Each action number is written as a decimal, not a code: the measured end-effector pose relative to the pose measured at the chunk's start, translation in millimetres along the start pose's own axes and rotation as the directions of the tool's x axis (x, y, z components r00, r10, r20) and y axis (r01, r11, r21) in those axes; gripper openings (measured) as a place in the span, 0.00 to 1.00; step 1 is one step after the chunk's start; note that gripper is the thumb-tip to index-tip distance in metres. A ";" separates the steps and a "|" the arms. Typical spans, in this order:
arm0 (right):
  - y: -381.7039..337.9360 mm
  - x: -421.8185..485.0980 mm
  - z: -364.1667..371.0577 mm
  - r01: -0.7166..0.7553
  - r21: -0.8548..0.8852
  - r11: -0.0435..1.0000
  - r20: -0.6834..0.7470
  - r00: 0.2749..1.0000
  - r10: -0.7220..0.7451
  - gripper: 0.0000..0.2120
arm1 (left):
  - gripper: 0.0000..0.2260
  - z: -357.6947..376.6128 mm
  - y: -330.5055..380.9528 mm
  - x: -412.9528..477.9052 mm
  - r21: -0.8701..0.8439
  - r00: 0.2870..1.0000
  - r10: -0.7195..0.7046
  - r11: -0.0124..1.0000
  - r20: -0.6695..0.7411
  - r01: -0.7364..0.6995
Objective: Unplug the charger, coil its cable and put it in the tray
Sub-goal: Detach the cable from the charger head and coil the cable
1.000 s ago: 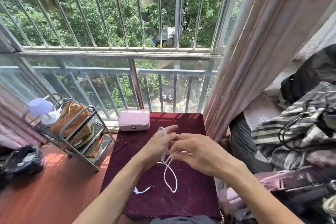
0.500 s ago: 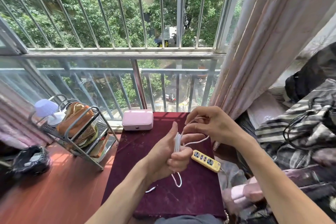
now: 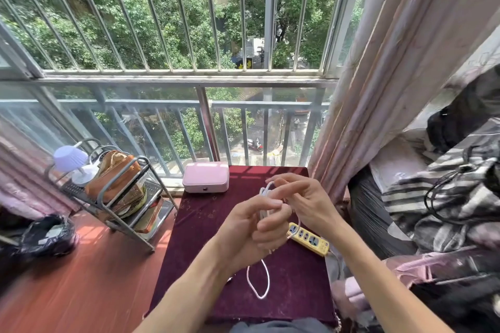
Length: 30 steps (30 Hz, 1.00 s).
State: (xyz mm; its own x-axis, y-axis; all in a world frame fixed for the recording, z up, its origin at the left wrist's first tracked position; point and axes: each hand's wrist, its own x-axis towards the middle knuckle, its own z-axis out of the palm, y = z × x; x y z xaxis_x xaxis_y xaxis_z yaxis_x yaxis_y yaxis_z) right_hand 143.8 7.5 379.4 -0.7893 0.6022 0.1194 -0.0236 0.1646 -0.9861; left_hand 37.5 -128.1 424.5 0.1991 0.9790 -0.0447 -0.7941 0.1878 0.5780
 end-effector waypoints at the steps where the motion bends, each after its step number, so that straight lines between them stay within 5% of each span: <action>1: 3.8 -0.6 2.5 -0.022 -0.005 1.000 -0.056 0.998 0.021 0.10 | 0.24 -0.1 0.7 0.9 -0.012 1.000 0.007 1.000 -0.003 -0.007; 4: 15.7 -4.4 10.7 -0.032 -0.038 0.999 -0.148 0.989 0.026 0.14 | 0.21 -2.9 1.3 4.2 0.007 0.999 0.024 1.000 -0.029 -0.024; 8: 26.9 -11.5 22.5 -0.145 -0.081 0.986 -0.098 0.986 0.137 0.14 | 0.20 -6.2 2.6 8.1 0.083 0.994 0.067 0.995 -0.085 -0.060; 13: 30.9 -27.4 31.9 -0.160 -0.565 0.810 0.070 0.968 0.240 0.12 | 0.19 -16.2 5.1 11.8 0.105 0.979 0.110 0.990 -0.171 -0.093; 16: 24.7 -34.9 37.9 -0.112 -0.690 0.715 0.158 0.941 0.300 0.13 | 0.19 -28.3 10.8 11.6 0.038 0.960 0.150 0.989 -0.238 -0.146; 20: 17.9 -40.2 45.1 -0.016 -0.710 0.704 0.229 0.940 0.252 0.14 | 0.21 -42.0 19.0 9.8 -0.005 0.944 0.184 0.981 -0.273 -0.193; 30: 4.1 -40.6 37.1 -0.070 -0.560 0.826 0.294 0.915 0.277 0.11 | 0.19 -54.0 29.7 10.6 0.162 0.874 0.303 0.952 -0.381 -0.259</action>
State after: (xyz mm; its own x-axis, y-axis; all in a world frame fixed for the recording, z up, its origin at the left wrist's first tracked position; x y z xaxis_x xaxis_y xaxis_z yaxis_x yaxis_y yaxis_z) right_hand 153.0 -45.3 366.2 -0.9089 0.3670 -0.1978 0.3793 0.5311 -0.7577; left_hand -15.0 -107.9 397.2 -0.2853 0.9424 -0.1748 -0.7150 -0.0878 0.6936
